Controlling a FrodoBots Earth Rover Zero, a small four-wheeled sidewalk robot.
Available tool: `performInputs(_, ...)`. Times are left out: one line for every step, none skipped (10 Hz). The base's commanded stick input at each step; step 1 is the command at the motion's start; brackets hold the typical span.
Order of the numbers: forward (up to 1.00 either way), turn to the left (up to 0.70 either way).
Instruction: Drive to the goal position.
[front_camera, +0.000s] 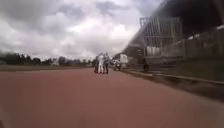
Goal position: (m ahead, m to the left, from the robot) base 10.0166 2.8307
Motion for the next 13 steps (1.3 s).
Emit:
performInputs(1.0,-0.11)
performInputs(1.0,-0.02)
performInputs(1.0,0.01)
performInputs(1.0,0.01)
performInputs(1.0,0.01)
performInputs(1.0,0.01)
performInputs(1.0,0.01)
performInputs(1.0,0.01)
performInputs(1.0,0.01)
performInputs(1.0,0.01)
performInputs(1.0,0.01)
performInputs(1.0,0.01)
performInputs(1.0,0.01)
